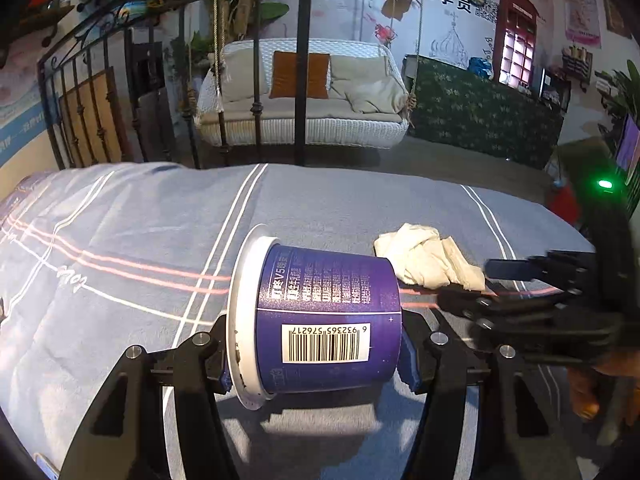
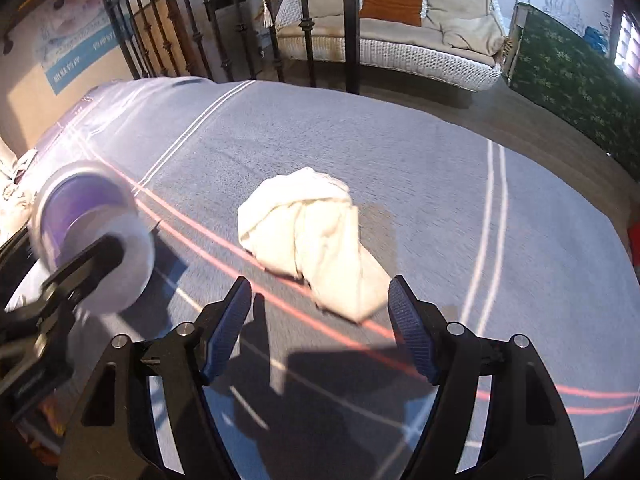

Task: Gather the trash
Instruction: 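Grasp the white cloth with the right tool while the left tool holds the purple cup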

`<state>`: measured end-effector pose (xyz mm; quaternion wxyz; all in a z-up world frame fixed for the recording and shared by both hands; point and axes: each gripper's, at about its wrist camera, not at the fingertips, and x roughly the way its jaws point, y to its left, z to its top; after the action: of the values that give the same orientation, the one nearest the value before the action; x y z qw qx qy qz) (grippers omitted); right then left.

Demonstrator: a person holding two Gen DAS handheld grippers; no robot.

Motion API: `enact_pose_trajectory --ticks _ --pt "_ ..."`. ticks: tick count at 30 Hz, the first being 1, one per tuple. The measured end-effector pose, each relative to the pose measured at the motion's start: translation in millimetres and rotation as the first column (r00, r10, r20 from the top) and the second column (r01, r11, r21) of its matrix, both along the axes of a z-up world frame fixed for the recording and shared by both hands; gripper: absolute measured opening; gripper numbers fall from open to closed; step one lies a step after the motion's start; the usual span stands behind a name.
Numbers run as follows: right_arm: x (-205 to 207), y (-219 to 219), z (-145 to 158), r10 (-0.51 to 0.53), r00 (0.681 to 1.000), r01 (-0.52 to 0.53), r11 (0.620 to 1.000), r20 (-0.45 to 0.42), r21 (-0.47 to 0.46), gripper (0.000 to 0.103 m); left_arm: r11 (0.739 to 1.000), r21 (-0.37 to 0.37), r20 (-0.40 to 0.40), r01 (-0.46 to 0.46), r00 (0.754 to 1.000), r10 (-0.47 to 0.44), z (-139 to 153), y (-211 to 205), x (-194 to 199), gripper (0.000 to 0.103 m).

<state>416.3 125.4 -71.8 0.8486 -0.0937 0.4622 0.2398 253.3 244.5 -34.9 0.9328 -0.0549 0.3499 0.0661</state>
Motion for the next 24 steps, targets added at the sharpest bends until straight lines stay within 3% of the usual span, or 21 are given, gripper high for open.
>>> enact_pose_trajectory --ticks 1,2,4,5,9,18,24 --pt "3.2 3.2 -1.9 0.001 1.000 -0.001 1.000 -0.002 -0.007 0.060 1.000 -0.008 0.003 -0.007 1.000 0.007 -0.4 1.3 -2.2 0.058" --pt "5.9 7.0 -4.8 0.005 1.000 -0.005 1.000 -0.009 -0.018 0.043 1.000 -0.010 0.005 -0.012 1.000 0.012 -0.2 2.7 -1.5 0.058" --pt "7.4 8.7 -7.5 -0.005 1.000 0.005 0.999 -0.002 -0.041 0.029 1.000 -0.013 0.007 -0.022 1.000 0.023 0.2 3.9 -4.7 0.058" --pt "5.5 5.9 -5.5 -0.006 1.000 0.007 0.999 0.004 -0.033 0.017 1.000 -0.014 0.009 -0.026 1.000 0.027 0.5 4.2 -5.2 0.058" --pt "-8.5 -7.6 3.8 -0.011 1.000 0.011 1.000 0.024 -0.005 0.010 0.999 -0.015 0.013 -0.028 1.000 0.028 0.9 1.0 -7.3 0.058" --pt "-49.6 -41.2 21.0 -0.044 0.997 0.043 0.999 0.065 0.016 0.010 0.999 -0.033 0.034 -0.008 0.999 0.009 8.2 -19.5 -24.0 0.058" --pt "-81.4 -81.7 28.3 -0.102 0.993 0.100 0.994 0.055 0.037 0.010 0.998 -0.034 0.025 0.048 0.999 -0.047 10.0 -56.7 -34.9 0.058"
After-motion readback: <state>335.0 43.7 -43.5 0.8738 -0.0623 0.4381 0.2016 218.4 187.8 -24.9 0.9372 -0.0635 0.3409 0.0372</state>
